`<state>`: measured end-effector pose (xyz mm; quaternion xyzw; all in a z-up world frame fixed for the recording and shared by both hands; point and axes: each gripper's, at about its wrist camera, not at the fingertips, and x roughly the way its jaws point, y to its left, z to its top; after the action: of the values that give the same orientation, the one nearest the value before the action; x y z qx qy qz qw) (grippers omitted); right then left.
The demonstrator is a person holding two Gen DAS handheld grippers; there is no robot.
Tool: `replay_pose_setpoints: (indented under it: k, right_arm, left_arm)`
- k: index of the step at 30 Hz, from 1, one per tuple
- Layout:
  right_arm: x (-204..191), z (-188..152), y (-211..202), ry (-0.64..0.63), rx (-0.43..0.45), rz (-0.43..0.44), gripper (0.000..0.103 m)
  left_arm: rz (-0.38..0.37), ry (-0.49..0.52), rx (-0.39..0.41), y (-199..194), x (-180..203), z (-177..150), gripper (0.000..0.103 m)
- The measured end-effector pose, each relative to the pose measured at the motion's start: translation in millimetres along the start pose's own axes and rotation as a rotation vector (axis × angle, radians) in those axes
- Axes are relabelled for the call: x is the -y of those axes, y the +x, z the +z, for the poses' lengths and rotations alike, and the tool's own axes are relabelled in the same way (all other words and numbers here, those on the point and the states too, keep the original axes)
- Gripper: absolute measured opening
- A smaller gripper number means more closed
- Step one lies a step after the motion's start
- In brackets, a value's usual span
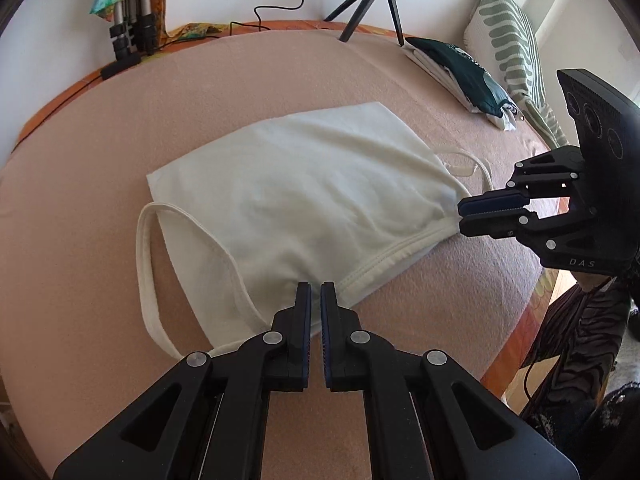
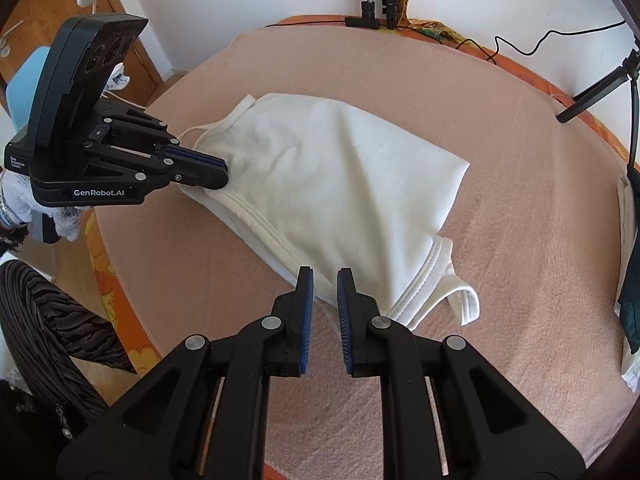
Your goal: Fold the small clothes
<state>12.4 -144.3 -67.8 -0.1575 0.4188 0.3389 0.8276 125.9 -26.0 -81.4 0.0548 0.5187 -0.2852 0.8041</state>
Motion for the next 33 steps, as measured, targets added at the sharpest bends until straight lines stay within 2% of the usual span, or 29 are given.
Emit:
replay_pose_setpoints:
  k: [2,4,7,8,10,13,14,17,20,22,28,30,33]
  right_arm:
    - [0,-10,-1,0.002,-0.012,0.015,0.013]
    - [4,-19,-5,0.015,-0.012,0.027,0.013]
    - [18,-23,-22,0.065,0.049,0.087,0.016]
    - [26,-21,-29,0.097,0.081,0.110,0.031]
    - [43,-16,-41,0.168,0.158,0.113,0.055]
    - [75,-4,-44,0.289,0.225,0.105,0.056]
    - [87,2,-40,0.336,0.236,0.097,0.056]
    - [120,13,-20,0.467,0.244,0.123,0.056]
    - [142,26,5,0.551,0.232,0.166,0.056]
    - [148,35,20,0.568,0.218,0.152,0.056]
    - [150,54,47,0.553,0.194,0.189,0.056]
    - [147,56,49,0.545,0.184,0.216,0.050]
    - [141,58,49,0.515,0.174,0.209,0.036]
  left_arm:
    - [-0.014,-0.010,0.002,-5,0,-16,0.003]
    - [0.011,0.000,0.013,-13,3,-27,0.003]
    - [-0.003,-0.023,0.062,-30,2,-32,0.004]
    - [-0.006,-0.038,0.086,-36,3,-31,0.004]
    - [0.013,-0.056,0.139,-45,2,-27,0.004]
    - [0.065,-0.049,0.198,-53,1,-18,0.004]
    - [0.054,-0.058,0.202,-52,-1,-15,0.004]
    - [0.051,-0.086,0.204,-44,-10,-9,0.004]
    - [0.053,-0.068,0.168,-26,-5,-8,0.004]
    - [0.058,-0.056,0.143,-20,-2,-12,0.004]
    - [0.060,-0.066,0.118,-11,-8,-19,0.004]
    - [0.051,-0.074,0.113,-10,-10,-21,0.004]
    - [0.049,-0.077,0.114,-9,-9,-22,0.004]
